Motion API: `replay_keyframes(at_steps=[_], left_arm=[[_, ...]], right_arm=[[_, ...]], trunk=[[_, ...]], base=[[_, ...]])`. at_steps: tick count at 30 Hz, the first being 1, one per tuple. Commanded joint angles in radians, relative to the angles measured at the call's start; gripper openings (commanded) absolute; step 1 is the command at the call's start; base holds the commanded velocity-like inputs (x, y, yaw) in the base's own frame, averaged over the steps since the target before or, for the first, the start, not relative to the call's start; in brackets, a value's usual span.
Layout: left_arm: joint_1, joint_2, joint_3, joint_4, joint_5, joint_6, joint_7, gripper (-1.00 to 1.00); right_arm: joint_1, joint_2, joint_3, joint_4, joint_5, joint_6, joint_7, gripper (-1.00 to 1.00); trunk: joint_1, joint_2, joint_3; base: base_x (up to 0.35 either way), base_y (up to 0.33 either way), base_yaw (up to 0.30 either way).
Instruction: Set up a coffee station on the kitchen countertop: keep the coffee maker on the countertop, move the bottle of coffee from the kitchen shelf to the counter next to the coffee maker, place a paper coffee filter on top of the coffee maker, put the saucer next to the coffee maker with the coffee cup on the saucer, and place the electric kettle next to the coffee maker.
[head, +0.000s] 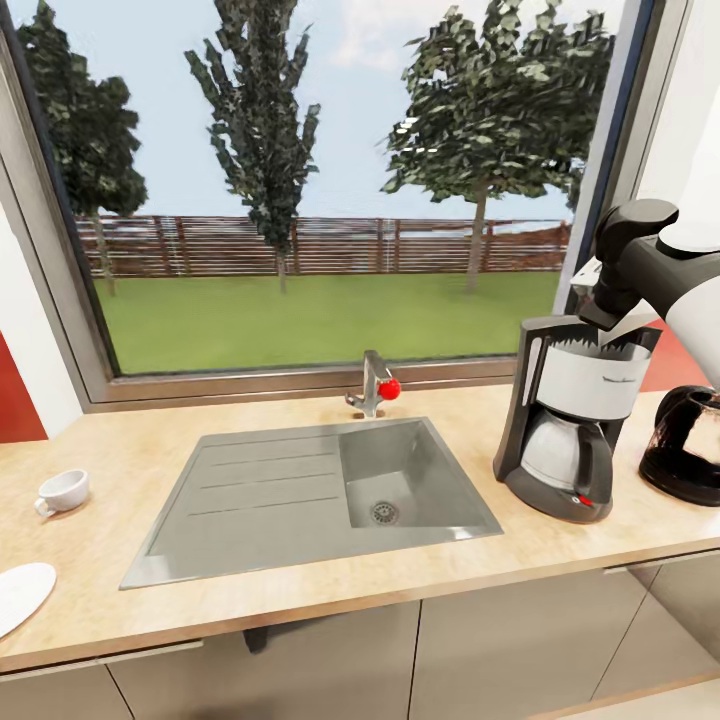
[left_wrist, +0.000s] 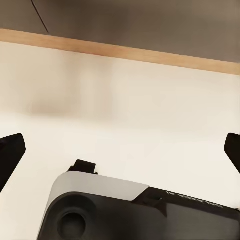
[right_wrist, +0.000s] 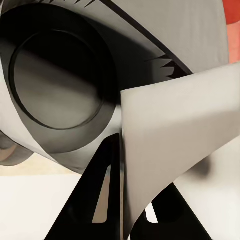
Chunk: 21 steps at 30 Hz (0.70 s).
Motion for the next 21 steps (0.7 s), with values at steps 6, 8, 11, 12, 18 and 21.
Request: replay_keyframes(at_steps=[6, 8, 11, 12, 18, 21], left_arm=[[0.0, 0.0, -0.001, -0.002, 0.006, -0.001, 0.0, 1.0], [0.0, 0.0, -0.001, -0.002, 0.006, -0.001, 0.0, 1.0], [0.0, 0.0, -0.001, -0.002, 0.006, -0.001, 0.0, 1.0], [0.0, 0.0, -0.001, -0.002, 0.006, -0.001, 0.0, 1.0], [0.0, 0.0, -0.001, -0.002, 0.006, -0.001, -0.001, 1.0], [0.0, 0.0, -0.001, -0.002, 0.006, -0.001, 0.0, 1.0]], right_arm=[[-0.001, -0.001, 0.003, -0.002, 0.004, 0.014, 0.012, -1.0], [-0.001, -0.001, 0.003, -0.002, 0.004, 0.014, 0.012, -1.0], [-0.001, -0.001, 0.003, -0.002, 0.004, 0.014, 0.013, -1.0], [-0.001, -0.001, 0.003, -0.002, 0.004, 0.014, 0.013, -1.0], [-0.001, -0.001, 0.003, -0.002, 0.004, 0.014, 0.014, -1.0], [-0.001, -0.001, 0.003, -0.002, 0.004, 0.014, 0.014, -1.0]], trunk=[[0.0, -0.001, -0.001], [0.004, -0.008, -0.004], [0.015, -0.029, -0.014], [0.019, -0.036, -0.017], [0.019, -0.036, -0.017], [0.019, -0.036, -0.017]], base=[[0.0, 0.0, 0.0], [0.0, 0.0, 0.0], [0.0, 0.0, 0.0], [0.0, 0.0, 0.0], [0.0, 0.0, 0.0], [0.0, 0.0, 0.0]])
